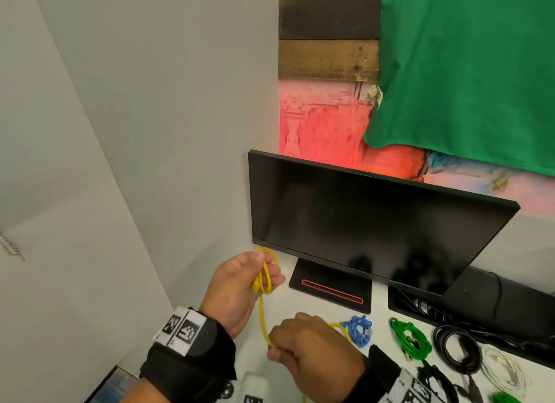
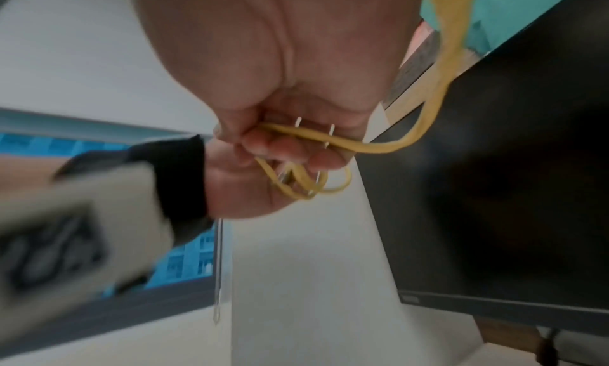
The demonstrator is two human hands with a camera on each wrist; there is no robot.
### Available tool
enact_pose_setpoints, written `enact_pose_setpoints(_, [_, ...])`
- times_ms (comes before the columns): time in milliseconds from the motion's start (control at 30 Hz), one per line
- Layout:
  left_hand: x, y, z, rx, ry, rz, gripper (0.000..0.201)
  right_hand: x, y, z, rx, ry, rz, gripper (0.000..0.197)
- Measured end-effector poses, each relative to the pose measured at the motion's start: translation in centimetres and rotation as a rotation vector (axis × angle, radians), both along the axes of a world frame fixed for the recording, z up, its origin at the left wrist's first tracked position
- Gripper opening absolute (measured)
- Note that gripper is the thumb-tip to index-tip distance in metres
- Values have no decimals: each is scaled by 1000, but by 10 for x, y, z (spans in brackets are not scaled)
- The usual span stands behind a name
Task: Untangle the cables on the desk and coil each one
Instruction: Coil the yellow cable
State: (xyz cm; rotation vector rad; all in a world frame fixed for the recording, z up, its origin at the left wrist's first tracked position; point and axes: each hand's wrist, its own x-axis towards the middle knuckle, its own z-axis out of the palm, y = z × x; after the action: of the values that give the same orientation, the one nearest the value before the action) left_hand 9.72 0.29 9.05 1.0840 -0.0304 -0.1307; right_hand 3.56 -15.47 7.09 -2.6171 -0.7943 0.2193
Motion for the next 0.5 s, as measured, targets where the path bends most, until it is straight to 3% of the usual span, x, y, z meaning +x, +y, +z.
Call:
enact_pose_setpoints(133, [-7, 0, -3, 391, -137, -67, 22, 2, 3, 23, 266, -167, -44, 23])
enact_pose_setpoints(267, [-11, 6, 8, 522, -187, -159, 31, 8, -7, 33, 381, -287, -162, 26])
enact_pose_setpoints(333, [-18, 6, 14, 493, -159, -296, 37, 12, -10, 31, 464, -310, -234, 29])
enact_pose_setpoints(400, [-23, 5, 18, 301, -61, -350, 38, 17, -10, 29, 540, -309, -285, 31])
enact_pose_setpoints(500, [-25, 2, 18, 106, 21, -407, 39, 21, -3, 20, 788, -132, -229, 39])
